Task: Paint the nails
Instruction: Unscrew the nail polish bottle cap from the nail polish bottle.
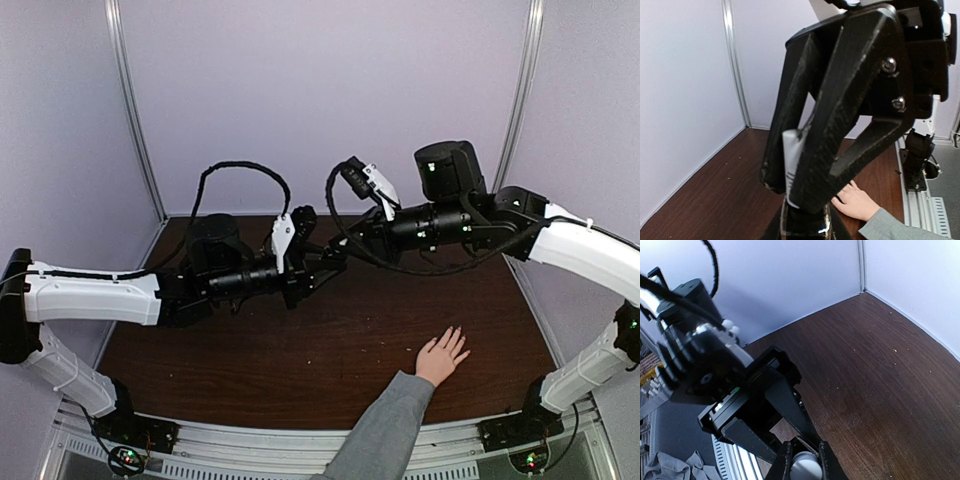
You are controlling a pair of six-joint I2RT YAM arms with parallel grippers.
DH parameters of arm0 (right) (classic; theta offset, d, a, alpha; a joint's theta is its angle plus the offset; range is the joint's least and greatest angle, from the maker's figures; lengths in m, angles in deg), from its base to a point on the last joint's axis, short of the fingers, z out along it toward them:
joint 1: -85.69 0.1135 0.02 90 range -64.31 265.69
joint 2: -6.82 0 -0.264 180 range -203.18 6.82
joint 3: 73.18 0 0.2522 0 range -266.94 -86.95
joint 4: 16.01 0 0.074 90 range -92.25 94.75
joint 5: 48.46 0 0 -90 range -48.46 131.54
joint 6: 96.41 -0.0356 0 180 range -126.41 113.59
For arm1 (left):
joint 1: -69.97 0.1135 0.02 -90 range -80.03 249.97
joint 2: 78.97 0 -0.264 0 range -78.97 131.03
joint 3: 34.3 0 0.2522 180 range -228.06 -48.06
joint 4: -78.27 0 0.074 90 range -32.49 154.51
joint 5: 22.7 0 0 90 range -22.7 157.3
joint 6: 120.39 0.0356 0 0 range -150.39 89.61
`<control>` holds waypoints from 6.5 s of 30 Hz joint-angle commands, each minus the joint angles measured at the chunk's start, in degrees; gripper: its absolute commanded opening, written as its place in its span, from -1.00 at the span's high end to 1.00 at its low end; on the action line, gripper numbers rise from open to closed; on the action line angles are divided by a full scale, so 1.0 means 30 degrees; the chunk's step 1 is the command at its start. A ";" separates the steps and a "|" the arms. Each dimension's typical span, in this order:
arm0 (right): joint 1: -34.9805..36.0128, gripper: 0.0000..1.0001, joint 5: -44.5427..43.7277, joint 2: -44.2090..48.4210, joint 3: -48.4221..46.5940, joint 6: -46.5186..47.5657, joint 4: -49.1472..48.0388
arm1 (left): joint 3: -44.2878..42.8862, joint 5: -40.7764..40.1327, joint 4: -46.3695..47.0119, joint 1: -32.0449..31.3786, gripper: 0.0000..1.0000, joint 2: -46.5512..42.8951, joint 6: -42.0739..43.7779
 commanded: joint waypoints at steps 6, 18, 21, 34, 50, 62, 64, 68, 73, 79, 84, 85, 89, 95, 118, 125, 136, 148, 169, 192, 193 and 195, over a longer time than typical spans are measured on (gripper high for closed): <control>-0.0182 1.00 0.4875 0.0618 -0.0512 0.3358 -0.1256 | -0.0423 0.9598 0.2627 -0.0623 1.00 -0.0256 -0.1118; -0.0177 0.98 0.8503 0.0823 -0.0976 0.4765 -0.1021 | -0.1017 1.4310 0.5308 -0.0628 1.00 0.0338 -0.3980; -0.0164 0.47 0.7730 0.0995 -0.1076 0.4369 -0.1074 | -0.0857 1.3539 0.5084 -0.0585 1.00 0.0162 -0.3602; -0.0178 -0.29 0.2710 0.1422 -0.1257 0.1035 -0.1178 | 0.0181 0.2912 0.2724 -0.0635 1.00 -0.1001 -0.0219; -0.0179 -0.20 -0.3876 0.0428 -0.0895 -0.3079 -0.0742 | 0.0208 -0.4674 0.1932 -0.0636 1.00 0.0211 0.1617; -0.0178 0.11 -0.3447 -0.0588 -0.0761 -0.4324 -0.0416 | -0.0052 -0.5565 0.1875 -0.0658 1.00 0.0690 0.1685; -0.0178 0.21 -0.3240 -0.0622 -0.0594 -0.4566 -0.0577 | -0.0052 -0.5794 0.1846 -0.0665 1.00 0.0689 0.1677; -0.0171 0.34 -0.2781 -0.0774 -0.0426 -0.4748 -0.0701 | -0.0111 -0.6085 0.1787 -0.0663 1.00 0.0746 0.1662; -0.0171 0.64 -0.2807 -0.0658 -0.0547 -0.3838 -0.0548 | 0.0067 -0.5231 0.2117 -0.0663 1.00 0.0635 0.1433; -0.0179 0.78 -0.1789 -0.0001 -0.0324 -0.1989 -0.0866 | 0.0578 -0.2257 0.3054 -0.0636 1.00 0.0332 0.0929; -0.0193 0.83 -0.1072 0.0379 -0.0466 -0.0430 -0.0572 | 0.1077 0.0634 0.4324 -0.0590 1.00 0.0072 0.0176; -0.0206 0.83 -0.0848 0.0413 -0.0564 -0.0086 -0.0411 | 0.1242 0.1324 0.4715 -0.0579 1.00 0.0008 -0.0005; -0.0237 0.86 0.0525 0.0683 -0.0803 0.1370 -0.0060 | 0.1536 0.4400 0.5945 -0.0339 1.00 -0.0047 -0.0927; -0.0269 0.87 0.2961 0.0973 -0.1214 0.3110 0.0664 | 0.1351 0.8576 0.7534 -0.0166 1.00 0.0295 -0.2822; -0.0339 0.58 0.8416 0.1031 -0.2105 0.5369 0.1771 | -0.0312 1.3746 0.9529 0.0001 1.00 0.1392 -0.6486; -0.0468 0.09 0.6847 0.1494 -0.2111 0.4168 0.1287 | 0.1062 0.9004 0.7503 0.0551 1.00 -0.0528 -0.3750; -0.0505 -0.53 0.2557 0.1064 -0.1878 -0.0956 -0.0415 | 0.1619 0.1015 0.4997 0.0449 1.00 -0.1717 -0.1402; -0.0479 -0.33 -0.0738 -0.0164 -0.1368 -0.3504 -0.0819 | 0.0783 -0.4422 0.3374 -0.0564 1.00 -0.0665 -0.0442; -0.0237 0.64 -0.0233 -0.0611 -0.0588 -0.3692 -0.1445 | -0.0180 -0.6471 0.3191 -0.1526 1.00 0.0396 0.1314; -0.0237 0.90 0.3148 0.0762 -0.0939 0.1467 -0.0669 | 0.0316 0.5247 0.2995 -0.1423 1.00 -0.1222 -0.0019; -0.0237 0.90 0.3371 0.0794 -0.0952 0.1660 -0.0683 | 0.0261 0.5775 0.2989 -0.1412 1.00 -0.1201 -0.0084; -0.0237 0.90 0.3934 0.0864 -0.0974 0.2095 -0.0669 | 0.0193 0.6780 0.3014 -0.1423 1.00 -0.1136 -0.0268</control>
